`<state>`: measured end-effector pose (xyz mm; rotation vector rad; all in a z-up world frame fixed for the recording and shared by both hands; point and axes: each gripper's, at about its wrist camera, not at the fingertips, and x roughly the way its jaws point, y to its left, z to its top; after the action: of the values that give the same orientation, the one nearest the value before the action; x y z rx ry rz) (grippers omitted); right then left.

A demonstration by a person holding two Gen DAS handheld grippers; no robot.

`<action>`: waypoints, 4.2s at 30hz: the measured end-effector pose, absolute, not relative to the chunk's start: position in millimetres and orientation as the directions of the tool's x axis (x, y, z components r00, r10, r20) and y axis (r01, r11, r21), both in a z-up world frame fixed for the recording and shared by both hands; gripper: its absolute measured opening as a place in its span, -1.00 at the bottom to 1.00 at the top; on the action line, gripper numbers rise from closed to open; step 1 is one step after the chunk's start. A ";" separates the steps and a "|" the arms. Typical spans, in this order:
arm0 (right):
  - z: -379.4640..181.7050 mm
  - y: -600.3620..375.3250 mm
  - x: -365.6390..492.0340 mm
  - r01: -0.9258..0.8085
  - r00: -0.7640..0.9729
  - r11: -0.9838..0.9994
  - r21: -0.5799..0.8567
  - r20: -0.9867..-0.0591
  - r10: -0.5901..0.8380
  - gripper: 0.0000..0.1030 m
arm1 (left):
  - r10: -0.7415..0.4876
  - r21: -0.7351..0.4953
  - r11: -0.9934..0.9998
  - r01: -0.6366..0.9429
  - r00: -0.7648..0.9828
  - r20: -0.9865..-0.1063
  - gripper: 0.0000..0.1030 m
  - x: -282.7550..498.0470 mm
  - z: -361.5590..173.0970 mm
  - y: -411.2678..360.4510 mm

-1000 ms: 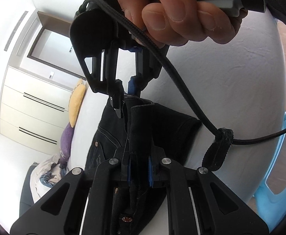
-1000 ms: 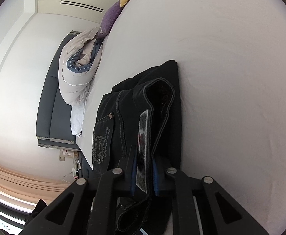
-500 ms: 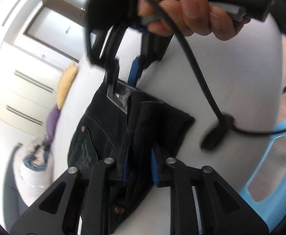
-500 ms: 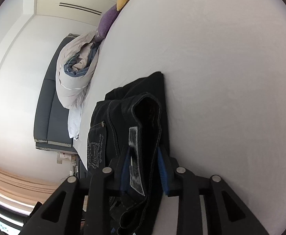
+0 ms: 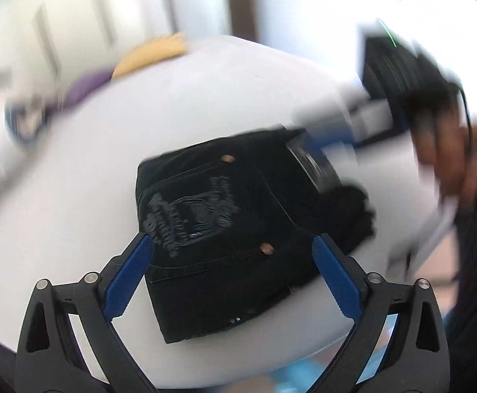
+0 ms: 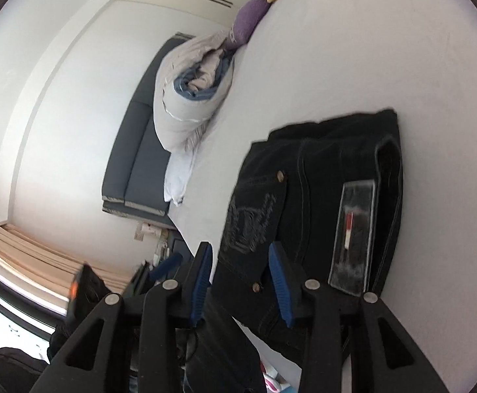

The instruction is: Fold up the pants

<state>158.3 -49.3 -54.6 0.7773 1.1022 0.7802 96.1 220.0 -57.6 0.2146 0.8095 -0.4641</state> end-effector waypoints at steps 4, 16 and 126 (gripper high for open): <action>-104.0 -42.6 143.9 -0.096 0.194 0.652 0.752 -0.628 0.754 -0.99 | -0.442 -0.246 0.883 0.400 0.528 -0.725 -0.15 130.2 -59.7 249.5; -108.7 -47.1 149.9 -0.059 0.219 0.669 0.741 -0.644 0.733 -1.00 | -0.450 -0.353 0.889 0.291 0.416 -0.790 -0.93 246.9 -110.6 260.1; 211.9 -148.0 71.9 0.062 0.988 0.997 0.054 -0.143 -0.054 1.00 | 0.025 0.000 1.000 -0.025 0.999 -0.021 1.00 118.1 178.4 208.3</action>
<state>71.9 -148.0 211.9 0.0582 0.1415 -0.0583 118.1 208.3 178.4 -0.0003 0.0206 0.0247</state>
